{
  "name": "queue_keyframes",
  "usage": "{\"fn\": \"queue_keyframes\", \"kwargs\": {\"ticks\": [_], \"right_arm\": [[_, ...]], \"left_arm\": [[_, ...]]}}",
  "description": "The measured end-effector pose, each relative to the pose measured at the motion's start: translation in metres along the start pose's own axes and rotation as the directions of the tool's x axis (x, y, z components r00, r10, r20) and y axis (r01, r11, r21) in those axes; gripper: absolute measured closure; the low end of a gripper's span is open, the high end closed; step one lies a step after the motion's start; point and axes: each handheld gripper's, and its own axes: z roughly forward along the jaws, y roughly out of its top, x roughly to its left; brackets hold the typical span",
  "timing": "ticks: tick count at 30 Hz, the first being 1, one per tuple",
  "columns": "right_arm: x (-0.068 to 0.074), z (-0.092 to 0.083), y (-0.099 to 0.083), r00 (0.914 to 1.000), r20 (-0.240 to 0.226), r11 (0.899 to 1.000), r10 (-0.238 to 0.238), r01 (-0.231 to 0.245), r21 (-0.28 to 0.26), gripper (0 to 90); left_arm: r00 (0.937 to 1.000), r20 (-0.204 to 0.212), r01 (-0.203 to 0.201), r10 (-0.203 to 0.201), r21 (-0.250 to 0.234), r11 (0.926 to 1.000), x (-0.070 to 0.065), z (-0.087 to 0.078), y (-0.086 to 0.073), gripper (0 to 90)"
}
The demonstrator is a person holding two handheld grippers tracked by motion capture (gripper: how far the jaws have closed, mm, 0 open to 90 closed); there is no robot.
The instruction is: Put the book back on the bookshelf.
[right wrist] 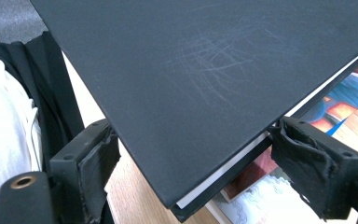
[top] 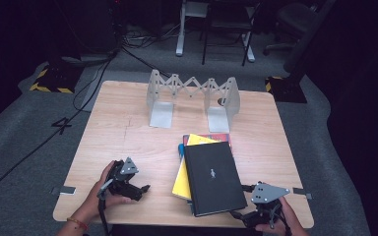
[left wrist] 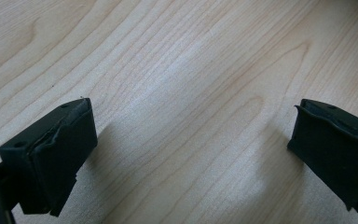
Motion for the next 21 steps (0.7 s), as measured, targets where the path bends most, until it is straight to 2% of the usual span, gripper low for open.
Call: {"fn": "queue_keyframes", "kwargs": {"ticks": [8, 13, 21], "right_arm": [[0.001, 0.009, 0.007, 0.9997, 0.016, 1.000, 0.020, -0.020, -0.006, 16.0], [0.003, 0.016, 0.015, 0.9994, 0.033, 1.000, 0.008, -0.008, 0.001, 16.0], [0.002, 0.020, 0.020, 0.9993, 0.035, 1.000, 0.012, -0.012, -0.002, 16.0]], "left_arm": [[1.0000, -0.001, 0.002, -0.002, -0.001, 1.0000, 0.000, 0.001, 0.000, 0.4], [1.0000, -0.005, 0.002, -0.002, 0.000, 1.0000, 0.000, 0.000, 0.000, 0.5], [1.0000, -0.005, 0.002, -0.002, -0.001, 1.0000, 0.000, 0.000, 0.000, 0.5]]}}
